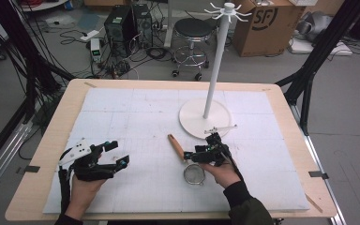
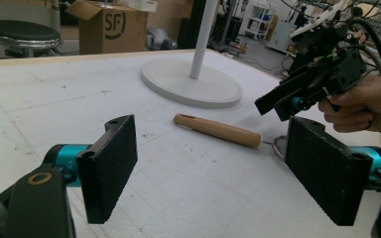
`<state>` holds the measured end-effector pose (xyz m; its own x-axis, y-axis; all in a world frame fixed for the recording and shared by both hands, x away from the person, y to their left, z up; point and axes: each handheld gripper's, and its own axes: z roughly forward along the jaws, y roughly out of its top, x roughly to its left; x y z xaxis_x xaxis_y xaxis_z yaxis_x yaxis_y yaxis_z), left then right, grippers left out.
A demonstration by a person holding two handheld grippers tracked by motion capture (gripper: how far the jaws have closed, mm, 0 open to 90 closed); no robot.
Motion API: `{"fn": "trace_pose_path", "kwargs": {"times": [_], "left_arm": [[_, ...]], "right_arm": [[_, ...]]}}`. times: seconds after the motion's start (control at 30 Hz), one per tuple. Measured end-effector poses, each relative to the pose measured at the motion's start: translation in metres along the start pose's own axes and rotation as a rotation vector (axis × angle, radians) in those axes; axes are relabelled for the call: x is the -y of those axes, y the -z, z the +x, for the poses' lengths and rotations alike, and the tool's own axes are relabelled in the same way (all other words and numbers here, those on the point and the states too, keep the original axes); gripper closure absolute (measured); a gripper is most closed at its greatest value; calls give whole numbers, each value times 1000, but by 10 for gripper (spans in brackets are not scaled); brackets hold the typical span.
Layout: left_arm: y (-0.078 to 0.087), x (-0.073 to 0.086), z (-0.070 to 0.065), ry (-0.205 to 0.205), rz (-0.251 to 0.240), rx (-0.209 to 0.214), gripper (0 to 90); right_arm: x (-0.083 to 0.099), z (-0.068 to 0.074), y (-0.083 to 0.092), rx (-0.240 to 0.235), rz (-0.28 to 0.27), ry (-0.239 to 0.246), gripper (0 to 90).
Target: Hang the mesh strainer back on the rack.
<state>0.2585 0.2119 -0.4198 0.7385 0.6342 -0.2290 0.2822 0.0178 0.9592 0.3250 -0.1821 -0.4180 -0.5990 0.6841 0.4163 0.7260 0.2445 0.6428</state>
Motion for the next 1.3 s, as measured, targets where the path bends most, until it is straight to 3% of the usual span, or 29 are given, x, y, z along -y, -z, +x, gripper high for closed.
{"fn": "trace_pose_path", "kwargs": {"times": [0.2, 0.3, 0.37, 0.5, 0.9, 1.3], "left_arm": [[0, 0, 0, -2, -2, -6, 216], [-1, 1, -1, -1, 3, -4, 216], [-2, 1, -1, -5, 11, -6, 217], [-1, 1, -2, -9, 7, -6, 217], [0, 1, -2, -5, 3, -1, 222], [-1, 1, -2, -8, 4, -4, 228]], "right_arm": [[-4, 0, -5, -9, 25, -16, 410], [-7, 0, -10, -33, 58, -48, 418], [-9, 0, -15, -7, 90, -61, 425], [-11, -1, -21, -3, 115, -76, 449], [-15, 5, -33, 10, 168, -49, 506], [-15, 6, -39, 35, 177, -27, 527]]}}
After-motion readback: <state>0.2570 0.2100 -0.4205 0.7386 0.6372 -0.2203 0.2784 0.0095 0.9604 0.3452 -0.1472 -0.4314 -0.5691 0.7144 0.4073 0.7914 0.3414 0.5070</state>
